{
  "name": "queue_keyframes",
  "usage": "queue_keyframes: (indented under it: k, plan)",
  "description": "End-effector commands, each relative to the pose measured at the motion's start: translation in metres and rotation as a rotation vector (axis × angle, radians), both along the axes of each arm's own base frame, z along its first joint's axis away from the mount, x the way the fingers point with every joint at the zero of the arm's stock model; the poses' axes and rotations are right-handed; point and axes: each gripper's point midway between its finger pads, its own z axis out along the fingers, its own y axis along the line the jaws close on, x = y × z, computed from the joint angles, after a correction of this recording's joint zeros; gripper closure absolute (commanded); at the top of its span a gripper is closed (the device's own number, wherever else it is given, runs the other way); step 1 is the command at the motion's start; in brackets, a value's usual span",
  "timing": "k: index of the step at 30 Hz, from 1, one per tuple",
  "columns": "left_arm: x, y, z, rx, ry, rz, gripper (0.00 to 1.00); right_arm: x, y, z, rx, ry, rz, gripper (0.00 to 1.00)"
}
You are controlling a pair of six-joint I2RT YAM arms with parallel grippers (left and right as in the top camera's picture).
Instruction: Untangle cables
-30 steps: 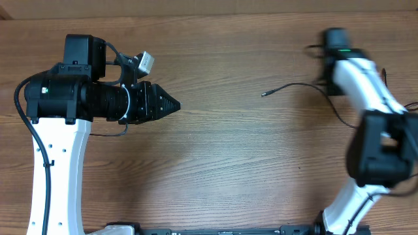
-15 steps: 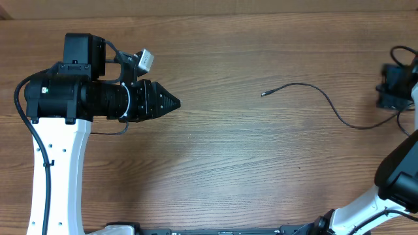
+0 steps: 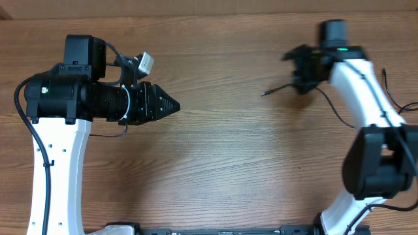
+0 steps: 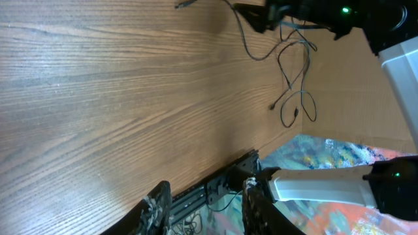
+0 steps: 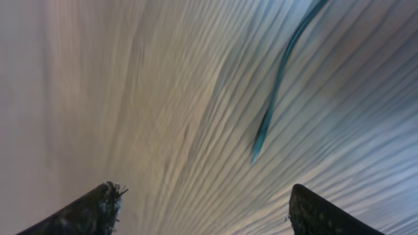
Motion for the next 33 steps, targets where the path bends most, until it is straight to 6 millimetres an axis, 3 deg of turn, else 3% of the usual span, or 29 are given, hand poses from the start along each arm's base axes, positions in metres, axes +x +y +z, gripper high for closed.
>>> queue_keyframes:
  k: [1, 7, 12, 16, 21, 27, 31, 33]
  plan:
    - [-0.002, -0.001, 0.002, 0.009, -0.014, -0.018, 0.64, 0.002, 0.003, -0.018, -0.133, 0.022, -0.091, 0.15]
    - [-0.003, -0.001, 0.002, 0.013, -0.02, -0.03, 0.64, 0.002, 0.028, -0.054, -0.196, 0.054, -0.036, 0.14]
    - [-0.003, -0.001, 0.002, 0.016, -0.03, -0.04, 0.64, -0.002, 0.029, -0.079, -0.211, 0.106, -0.028, 0.23]
    - [-0.002, 0.0, 0.001, 0.023, -0.032, -0.037, 0.64, -0.001, 0.029, -0.082, -0.212, 0.107, -0.028, 0.35]
    - [-0.003, 0.0, 0.001, 0.023, -0.029, -0.037, 0.64, -0.002, 0.026, -0.086, -0.232, 0.115, -0.033, 0.41]
    - [-0.004, 0.002, -0.001, 0.041, -0.023, -0.032, 0.64, -0.007, 0.024, -0.104, -0.242, 0.154, -0.029, 0.41]
    - [-0.004, 0.002, -0.002, 0.041, -0.023, -0.032, 0.64, -0.006, 0.024, -0.11, -0.244, 0.16, -0.028, 0.54]
    - [-0.004, 0.002, -0.001, 0.041, -0.024, -0.032, 0.64, -0.004, 0.025, -0.11, -0.242, 0.15, -0.029, 0.68]
